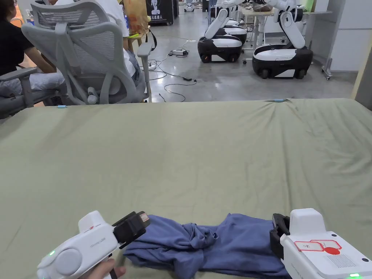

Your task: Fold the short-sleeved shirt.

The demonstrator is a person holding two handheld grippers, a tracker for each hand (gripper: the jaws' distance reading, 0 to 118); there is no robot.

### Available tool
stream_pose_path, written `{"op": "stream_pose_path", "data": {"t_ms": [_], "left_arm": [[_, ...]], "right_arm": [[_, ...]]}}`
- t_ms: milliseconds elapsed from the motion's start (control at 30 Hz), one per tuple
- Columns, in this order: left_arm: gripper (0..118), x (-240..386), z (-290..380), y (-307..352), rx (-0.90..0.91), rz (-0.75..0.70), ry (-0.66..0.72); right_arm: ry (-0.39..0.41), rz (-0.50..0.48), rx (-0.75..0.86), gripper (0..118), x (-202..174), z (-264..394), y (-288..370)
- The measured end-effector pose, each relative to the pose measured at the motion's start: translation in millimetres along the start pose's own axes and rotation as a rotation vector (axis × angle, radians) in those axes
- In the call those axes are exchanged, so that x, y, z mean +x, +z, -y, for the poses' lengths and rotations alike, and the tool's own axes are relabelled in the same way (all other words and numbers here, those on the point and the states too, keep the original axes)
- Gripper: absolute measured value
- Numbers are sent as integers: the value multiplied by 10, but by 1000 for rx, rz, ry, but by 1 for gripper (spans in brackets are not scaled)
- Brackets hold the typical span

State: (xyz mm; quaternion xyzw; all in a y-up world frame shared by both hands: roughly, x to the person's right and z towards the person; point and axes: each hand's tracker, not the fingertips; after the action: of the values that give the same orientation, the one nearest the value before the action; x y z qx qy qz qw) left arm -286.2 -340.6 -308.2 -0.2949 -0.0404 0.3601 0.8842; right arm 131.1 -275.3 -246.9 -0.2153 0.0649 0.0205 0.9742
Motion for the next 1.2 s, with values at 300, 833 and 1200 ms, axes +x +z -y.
{"op": "stream_pose_path", "data": {"t_ms": [300,833,1200], "left_arm": [[104,-251,354,-479,-88,308,407],[17,569,-283,274,208,-144,-465],[16,1865,1647,-493,89,-185,-1410]], "right_arm": [[-9,25,-18,0,102,8,-6],[-8,39,-40,0,140,98,-17],[-39,60,-32,0,356,178,178]]}}
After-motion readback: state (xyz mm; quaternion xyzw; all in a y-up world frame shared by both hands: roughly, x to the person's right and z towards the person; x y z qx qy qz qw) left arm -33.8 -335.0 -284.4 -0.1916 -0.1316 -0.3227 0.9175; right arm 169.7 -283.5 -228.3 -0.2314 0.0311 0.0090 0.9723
